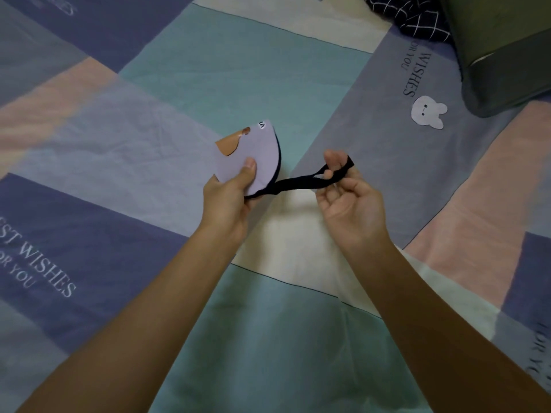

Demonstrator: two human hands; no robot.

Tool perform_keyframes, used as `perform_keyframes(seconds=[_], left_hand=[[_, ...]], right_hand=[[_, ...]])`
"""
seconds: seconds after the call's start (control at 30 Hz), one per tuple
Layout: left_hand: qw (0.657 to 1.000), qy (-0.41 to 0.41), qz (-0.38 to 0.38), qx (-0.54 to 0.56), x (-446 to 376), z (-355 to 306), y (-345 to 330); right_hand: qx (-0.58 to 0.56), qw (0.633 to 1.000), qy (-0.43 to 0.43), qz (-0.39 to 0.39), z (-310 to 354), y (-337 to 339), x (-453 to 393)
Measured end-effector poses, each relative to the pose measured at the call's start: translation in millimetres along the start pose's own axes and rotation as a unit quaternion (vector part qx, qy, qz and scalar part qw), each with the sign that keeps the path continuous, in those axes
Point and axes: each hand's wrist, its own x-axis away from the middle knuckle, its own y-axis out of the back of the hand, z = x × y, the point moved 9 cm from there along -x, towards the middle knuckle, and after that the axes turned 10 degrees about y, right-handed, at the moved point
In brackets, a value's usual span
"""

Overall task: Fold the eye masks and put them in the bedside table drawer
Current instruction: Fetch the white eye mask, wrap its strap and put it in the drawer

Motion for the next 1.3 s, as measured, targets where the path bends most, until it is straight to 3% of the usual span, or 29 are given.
perform_keyframes(seconds=[0.17,0.27,0.33,0.5,0.67,0.87,1.0,1.13,1.3], left_hand=[[0.999,0.000,0.032,-0.021,4.9,-2.2,-9.2],[0.998,0.005,0.052,-0.042,4.6,-3.0,-12.0],[0.990,-0.003,0.080,-0.113,8.2,-3.4,-18.0],[0.924,-0.013,0.175,-0.341,22.1,-0.7,-32.7],[0.877,-0.008,0.225,-0.424,30.2,-3.3,-39.3],[0.910,0.002,0.214,-0.356,37.3,4.4,-43.0],[0.932,0.046,0.220,-0.285,39.4,13.6,-44.2],[0.949,0.069,0.206,-0.227,40.7,18.6,-42.5],[0.951,0.087,0.184,-0.231,42.7,22.3,-40.0]], right_hand=[[0.143,0.987,0.066,-0.014,5.6,7.0,9.5],[0.203,0.975,0.081,0.039,4.6,-2.2,16.5],[0.254,0.960,0.090,0.074,6.0,-7.5,19.9],[0.390,0.897,0.153,0.138,23.5,-23.8,28.2],[0.449,0.857,0.173,0.186,23.7,-32.8,37.0],[0.426,0.866,0.193,0.175,22.4,-37.3,28.2],[0.398,0.883,0.160,0.189,16.7,-40.2,24.6],[0.411,0.879,0.128,0.203,9.1,-40.0,24.4],[0.467,0.844,0.153,0.215,6.1,-44.5,30.2]])
